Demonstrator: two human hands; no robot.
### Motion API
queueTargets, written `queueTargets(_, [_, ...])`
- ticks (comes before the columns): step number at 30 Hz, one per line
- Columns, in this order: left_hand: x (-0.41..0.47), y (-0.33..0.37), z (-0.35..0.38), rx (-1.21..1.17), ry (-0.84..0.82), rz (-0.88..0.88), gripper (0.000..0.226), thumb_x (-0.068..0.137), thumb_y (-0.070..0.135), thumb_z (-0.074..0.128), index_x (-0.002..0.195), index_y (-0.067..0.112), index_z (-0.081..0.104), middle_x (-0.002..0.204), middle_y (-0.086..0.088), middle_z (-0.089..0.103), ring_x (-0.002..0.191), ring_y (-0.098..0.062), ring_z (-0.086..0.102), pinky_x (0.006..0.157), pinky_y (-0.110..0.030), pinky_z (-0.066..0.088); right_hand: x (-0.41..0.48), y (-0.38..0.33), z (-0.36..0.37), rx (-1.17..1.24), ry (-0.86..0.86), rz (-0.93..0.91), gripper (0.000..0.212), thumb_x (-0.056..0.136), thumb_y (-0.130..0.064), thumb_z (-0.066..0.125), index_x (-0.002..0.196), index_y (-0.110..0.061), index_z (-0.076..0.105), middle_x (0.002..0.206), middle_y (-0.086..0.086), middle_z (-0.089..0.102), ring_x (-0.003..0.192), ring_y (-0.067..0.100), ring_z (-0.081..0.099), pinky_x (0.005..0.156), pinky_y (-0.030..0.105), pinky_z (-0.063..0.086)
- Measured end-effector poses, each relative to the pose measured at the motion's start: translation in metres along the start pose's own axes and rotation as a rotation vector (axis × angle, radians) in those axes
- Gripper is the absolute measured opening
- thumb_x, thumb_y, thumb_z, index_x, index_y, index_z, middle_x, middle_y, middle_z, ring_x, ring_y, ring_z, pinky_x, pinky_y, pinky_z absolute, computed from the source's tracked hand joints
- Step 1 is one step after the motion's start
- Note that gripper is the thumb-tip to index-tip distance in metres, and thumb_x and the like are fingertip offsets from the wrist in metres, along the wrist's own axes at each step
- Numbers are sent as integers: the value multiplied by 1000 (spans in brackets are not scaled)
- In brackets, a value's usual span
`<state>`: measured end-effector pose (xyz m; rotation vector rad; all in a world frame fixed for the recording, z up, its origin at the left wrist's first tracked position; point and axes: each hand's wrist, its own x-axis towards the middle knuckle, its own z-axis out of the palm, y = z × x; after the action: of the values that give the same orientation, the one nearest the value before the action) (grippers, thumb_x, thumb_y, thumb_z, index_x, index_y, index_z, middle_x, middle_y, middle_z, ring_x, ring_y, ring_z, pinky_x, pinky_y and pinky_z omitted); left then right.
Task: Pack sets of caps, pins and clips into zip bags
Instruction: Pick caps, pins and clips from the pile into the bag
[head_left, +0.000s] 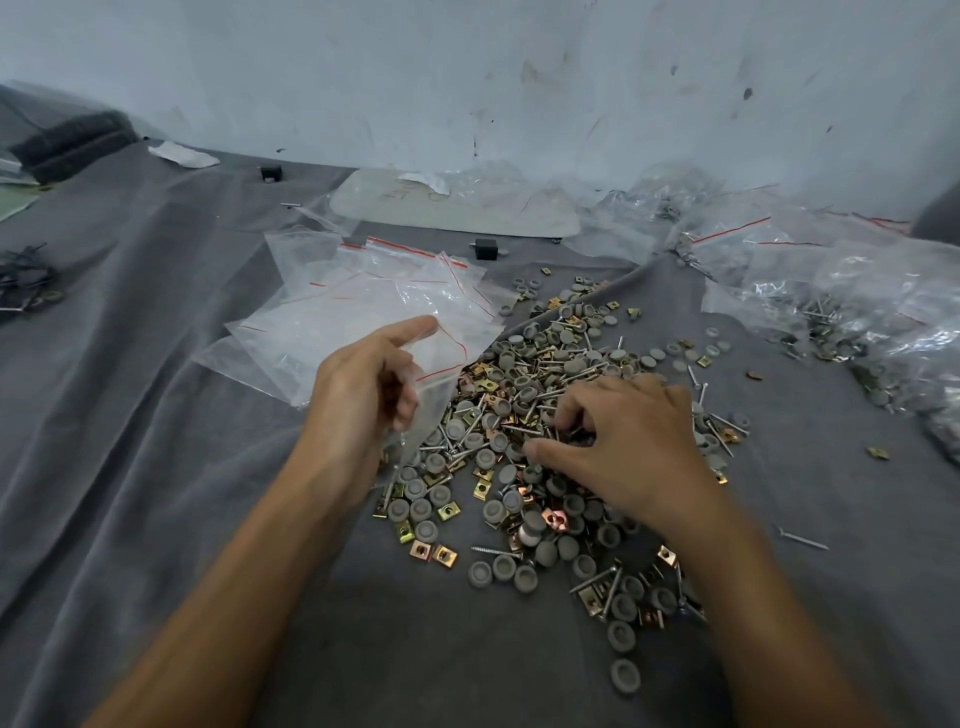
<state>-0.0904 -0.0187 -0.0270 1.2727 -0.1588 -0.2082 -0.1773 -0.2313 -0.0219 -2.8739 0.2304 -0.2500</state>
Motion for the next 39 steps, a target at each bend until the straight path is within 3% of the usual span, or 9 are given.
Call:
queueTargets(8, [2, 1, -3, -12, 3, -18, 50, 69, 20, 49, 110, 20, 78, 60, 1, 48, 51, -12, 42, 43, -23, 34, 1, 8, -8, -86, -40, 95, 43, 83, -60, 64, 123, -46, 58, 129, -11, 55, 127, 25, 39, 101, 41, 23])
queueTargets(16, [0, 1, 1, -23, 5, -17, 53, 67, 18, 48, 112, 16, 77, 51, 2, 44, 46, -13, 38, 43, -23, 33, -1, 1, 1, -66, 59, -55, 26, 85, -57, 69, 102, -40, 57, 91, -21, 54, 110, 15, 43, 94, 39, 23])
queueTargets(23, [-3, 1, 3, -6, 3, -31, 51, 69, 16, 48, 111, 17, 77, 57, 0, 45, 47, -12, 39, 42, -23, 33, -1, -3, 4, -42, 72, -75, 30, 91, -53, 65, 118, -40, 65, 100, -17, 69, 114, 12, 43, 94, 35, 16])
queueTargets(26, [-3, 1, 4, 1, -1, -28, 48, 76, 12, 45, 113, 17, 76, 62, -1, 47, 47, -11, 40, 44, -24, 33, -1, -3, -1, 73, 74, -48, 26, 92, -48, 67, 116, -38, 67, 102, -15, 72, 116, 14, 47, 99, 33, 24])
queueTargets(29, [-4, 2, 5, -1, -9, -29, 52, 70, 16, 46, 114, 16, 74, 56, 1, 46, 48, -12, 39, 42, -23, 33, -1, -2, -4, 263, 117, -46, 15, 93, -33, 71, 108, -32, 72, 96, -15, 72, 96, 5, 62, 90, 31, 51])
queueTargets(32, [-4, 2, 7, 9, -16, -33, 52, 68, 18, 47, 111, 18, 75, 54, 1, 45, 48, -12, 38, 42, -24, 30, -1, -1, -7, 369, 169, -2, 12, 94, -27, 72, 105, -31, 74, 86, -23, 65, 82, -15, 60, 74, 2, 45])
queueTargets(33, [-4, 1, 7, 5, -22, -33, 52, 68, 18, 47, 111, 18, 76, 54, 1, 46, 47, -12, 38, 42, -24, 30, -1, 0, -7, 404, 174, 14, 13, 94, -26, 71, 106, -31, 74, 85, -24, 64, 83, -17, 59, 72, -1, 42])
queueTargets(39, [-4, -2, 7, 45, -74, -38, 48, 75, 8, 46, 109, 19, 77, 59, -3, 51, 49, -12, 40, 42, -20, 36, 0, -1, -8, 691, 236, 29, 11, 93, -23, 73, 102, -29, 75, 91, -18, 75, 86, -6, 69, 74, 9, 53])
